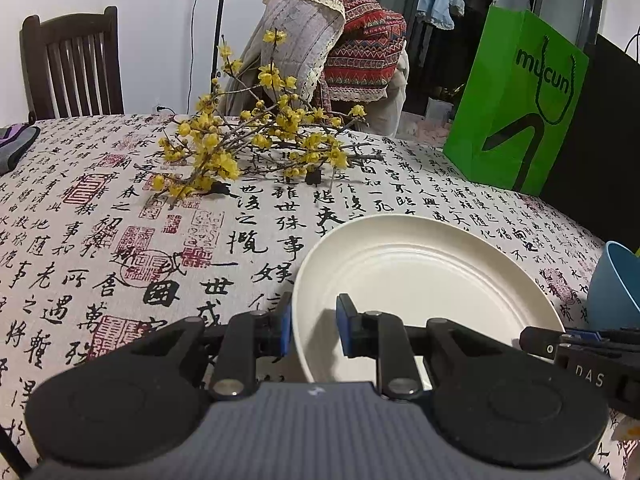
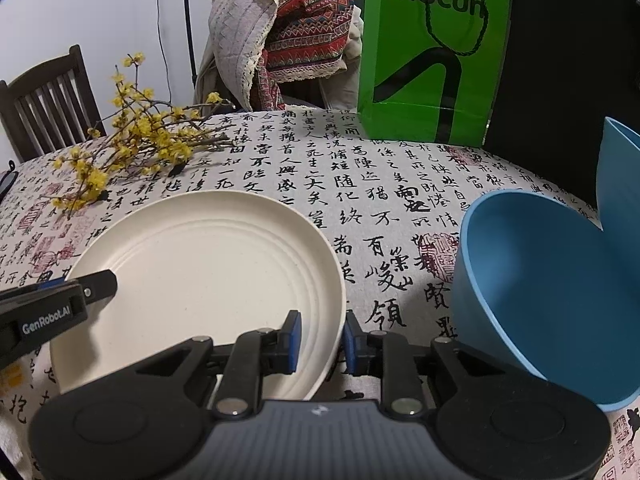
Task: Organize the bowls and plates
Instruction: 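Lift the gripped cream plates off the table with both grippers, then carry the held cream plates with both grippers toward the blue bowls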
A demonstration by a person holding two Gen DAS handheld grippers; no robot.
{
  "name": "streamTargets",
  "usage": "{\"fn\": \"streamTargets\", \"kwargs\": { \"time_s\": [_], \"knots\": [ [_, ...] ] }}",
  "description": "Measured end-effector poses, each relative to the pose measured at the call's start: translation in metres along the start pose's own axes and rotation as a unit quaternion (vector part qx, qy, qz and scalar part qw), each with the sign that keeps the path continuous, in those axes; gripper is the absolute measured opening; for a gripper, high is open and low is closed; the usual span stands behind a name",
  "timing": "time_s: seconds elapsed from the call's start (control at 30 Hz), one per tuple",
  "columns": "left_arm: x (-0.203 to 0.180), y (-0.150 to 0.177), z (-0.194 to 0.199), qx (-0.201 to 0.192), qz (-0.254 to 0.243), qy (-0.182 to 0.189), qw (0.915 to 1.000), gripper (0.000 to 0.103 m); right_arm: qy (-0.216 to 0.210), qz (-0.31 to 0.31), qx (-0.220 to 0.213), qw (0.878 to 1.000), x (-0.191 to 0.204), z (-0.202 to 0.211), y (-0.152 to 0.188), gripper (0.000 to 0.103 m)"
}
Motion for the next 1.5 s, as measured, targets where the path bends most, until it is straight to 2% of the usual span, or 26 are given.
{"fn": "streamTargets", "kwargs": {
  "time_s": [0.8,1.5],
  "knots": [
    [-0.002,-0.005,0.027,-0.033,-0.003,-0.003,0.9994,0.022,-0.019,0.002,-0.038,0.999,-0.004,0.028,0.002,0.019],
    [-0.004,-0.004,0.085,-0.074,-0.016,-0.011,0.9970,0.022,-0.042,-0.002,-0.078,0.996,-0.001,0.074,0.010,0.018]
  ]
}}
Point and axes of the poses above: each gripper's, at about its wrist camera, not at the fingertips, and z roughly against the way its jaws point, x to its left, y to its underside, the point moved 1 cm from there along -z, roughly the way its jaws point, and after that the axes turned 3 degrees about y, right-handed, at the moved point
